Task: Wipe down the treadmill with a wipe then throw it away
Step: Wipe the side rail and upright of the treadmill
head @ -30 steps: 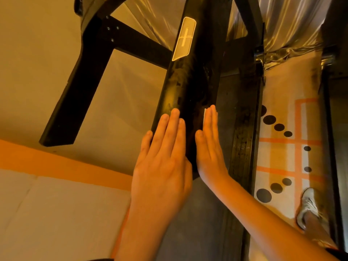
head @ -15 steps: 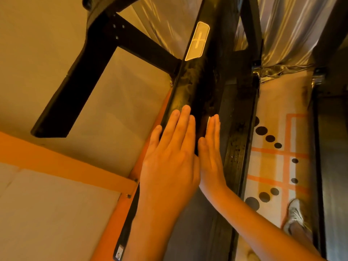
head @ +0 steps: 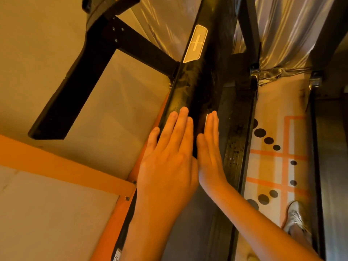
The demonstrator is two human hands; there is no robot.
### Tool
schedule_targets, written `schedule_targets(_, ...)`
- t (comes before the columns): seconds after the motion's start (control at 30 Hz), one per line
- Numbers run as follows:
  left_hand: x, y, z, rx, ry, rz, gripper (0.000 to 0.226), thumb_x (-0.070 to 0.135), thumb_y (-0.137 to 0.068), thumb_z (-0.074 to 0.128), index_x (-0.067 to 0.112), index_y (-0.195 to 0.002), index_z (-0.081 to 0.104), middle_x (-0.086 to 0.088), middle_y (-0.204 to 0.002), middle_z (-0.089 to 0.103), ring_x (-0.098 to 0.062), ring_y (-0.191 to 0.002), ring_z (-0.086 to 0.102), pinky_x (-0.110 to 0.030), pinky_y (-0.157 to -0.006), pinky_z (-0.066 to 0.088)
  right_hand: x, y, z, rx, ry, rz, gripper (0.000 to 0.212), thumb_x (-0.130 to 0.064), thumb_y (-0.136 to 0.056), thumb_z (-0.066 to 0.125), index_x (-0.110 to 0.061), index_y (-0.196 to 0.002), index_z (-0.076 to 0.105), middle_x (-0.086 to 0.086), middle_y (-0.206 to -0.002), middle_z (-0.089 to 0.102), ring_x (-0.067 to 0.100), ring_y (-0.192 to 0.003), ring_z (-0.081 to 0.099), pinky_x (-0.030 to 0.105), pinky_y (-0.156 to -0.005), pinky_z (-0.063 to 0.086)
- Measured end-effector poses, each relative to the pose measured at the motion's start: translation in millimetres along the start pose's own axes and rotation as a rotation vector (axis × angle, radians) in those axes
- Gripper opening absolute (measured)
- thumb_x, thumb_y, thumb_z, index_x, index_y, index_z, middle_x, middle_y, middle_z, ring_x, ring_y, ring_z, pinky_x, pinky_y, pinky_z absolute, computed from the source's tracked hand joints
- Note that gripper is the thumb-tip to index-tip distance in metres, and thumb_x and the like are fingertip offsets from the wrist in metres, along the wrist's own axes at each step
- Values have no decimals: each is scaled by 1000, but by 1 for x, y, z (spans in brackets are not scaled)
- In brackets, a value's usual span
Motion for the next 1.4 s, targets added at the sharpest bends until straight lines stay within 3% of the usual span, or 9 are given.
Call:
schedule_targets(0.37,-1,-1,-4,-6,20,11,60,31,-99,33,6,-152,45,-14,-161,36,-26,-149,27,-50,-115,26,2,-1,1,31,-27,13,52,-80,-94,14,-78,-141,-9,-24,-169,-8,3,-156,-6,55,-128,4)
schedule_targets(0.6,-10,-1,-8,-40,72,28,62,31,-97,38,8,-155,40,-9,-164,32,-20,-152,24,-46,-122,21,8,17,0,-14,33,-37,55,-64,-102,14,-62,-151,-11,-28,-167,-11,6,-157,-8,55,-128,4)
schedule_targets(0.7,-16,-1,-8,-67,8,95,63,34,-97,41,9,-155,40,-10,-163,33,-23,-151,26,-56,-114,24,10,10,-3,-3,49,-57,54,-62,-104,14,-60,-152,-11,-28,-167,-11,6,-157,-7,56,-128,4)
schedule_targets(0.8,-22,-2,-7,-79,-1,152,64,37,-98,41,9,-156,37,-10,-164,31,-21,-152,22,-61,-111,23,10,-3,-4,21,58,-46,55,-43,-108,21,-61,-150,-9,-33,-165,-11,4,-157,-7,54,-128,5)
schedule_targets(0.9,-26,-3,-8,-98,49,159,65,37,-99,41,10,-157,32,-9,-166,27,-19,-154,14,-40,-125,12,9,-4,-3,27,59,-51,57,-36,-108,22,-60,-150,-8,-35,-164,-12,2,-156,-8,51,-129,3)
schedule_targets(0.97,-26,-3,-9,-120,87,148,65,37,-99,40,11,-158,31,-8,-167,25,-20,-155,11,-35,-123,9,5,1,-1,20,35,-38,54,-42,-108,21,-59,-150,-8,-36,-163,-12,2,-156,-9,49,-129,2)
schedule_targets(1.13,-25,-4,-8,-120,136,122,64,37,-99,39,10,-157,34,-8,-166,27,-18,-155,14,-32,-124,5,0,2,2,-8,65,-121,55,-61,-106,11,-52,-156,-9,-28,-167,-12,5,-157,-11,24,-125,-11)
schedule_targets(1.27,-23,-4,-8,-125,116,137,66,37,-97,40,10,-157,35,-8,-166,28,-19,-153,16,-36,-121,12,9,-13,-5,20,32,-7,55,-38,-108,19,-48,-156,-6,-35,-164,-12,0,-155,-11,40,-129,-9)
schedule_targets(1.4,-23,-5,-6,-131,96,139,66,36,-96,41,8,-156,38,-9,-165,29,-19,-153,16,-37,-122,12,-1,5,4,17,26,-67,55,-53,-108,12,-38,-158,-4,-28,-167,-11,4,-156,-12,28,-125,-13)
Point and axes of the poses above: each hand's wrist, its own y-axis away from the middle knuckle, its own z-axis out of the palm, x = y × z, the point moved 1 cm from there along -y, towards the middle knuckle
